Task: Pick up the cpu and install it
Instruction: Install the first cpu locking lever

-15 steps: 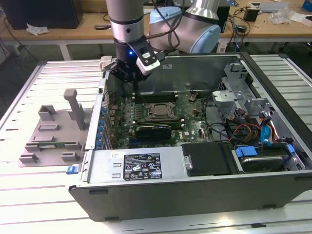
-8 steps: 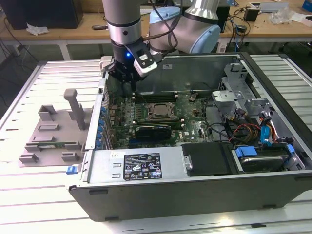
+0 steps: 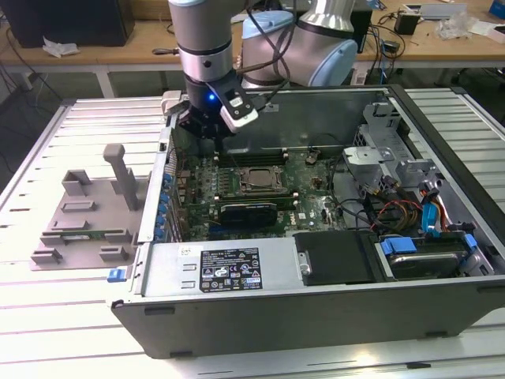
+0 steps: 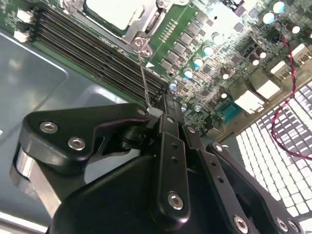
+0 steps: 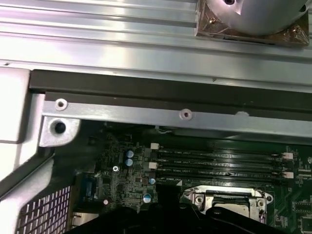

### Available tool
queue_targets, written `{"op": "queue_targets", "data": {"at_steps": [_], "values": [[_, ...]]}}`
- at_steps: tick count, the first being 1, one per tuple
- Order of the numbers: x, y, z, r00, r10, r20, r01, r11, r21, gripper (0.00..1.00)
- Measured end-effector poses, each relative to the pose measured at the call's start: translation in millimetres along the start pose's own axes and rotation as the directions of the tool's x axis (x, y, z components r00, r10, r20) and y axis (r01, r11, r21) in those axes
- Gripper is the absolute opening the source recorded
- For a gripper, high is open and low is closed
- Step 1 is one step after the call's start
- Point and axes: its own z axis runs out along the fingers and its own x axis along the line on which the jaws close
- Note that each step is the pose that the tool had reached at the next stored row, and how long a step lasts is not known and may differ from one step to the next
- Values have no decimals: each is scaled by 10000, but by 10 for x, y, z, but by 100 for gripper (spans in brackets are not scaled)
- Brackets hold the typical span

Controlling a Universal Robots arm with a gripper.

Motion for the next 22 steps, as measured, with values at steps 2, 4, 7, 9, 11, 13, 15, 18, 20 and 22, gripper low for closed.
{"op": "queue_targets", "data": {"at_steps": [2, 4, 7, 9, 11, 13, 15, 18, 20, 22], "values": [[-61, -7, 5, 10000, -2, -1, 2, 10000, 0, 11], [-131, -16, 11, 10000, 1, 1, -1, 10000, 0, 11], [-396, -59, 24, 10000, 1, -11, -1, 10000, -1, 11], [-483, -72, 26, 10000, 2, -21, -2, 10000, 0, 11], [-485, -72, 26, 10000, 3, -19, -3, 10000, -1, 11], [-487, -72, 31, 10000, 2, -15, -2, 10000, -3, 11], [-484, -76, 52, 10000, -3, 47, 3, 10000, 3, 11], [-482, -87, 76, 9999, -20, 158, 20, 10000, 14, 11], [-482, -92, 88, 9996, -42, 287, 42, 10000, 22, 11], [-481, -97, 97, 9989, -72, 454, 70, 10000, 39, 11]]}}
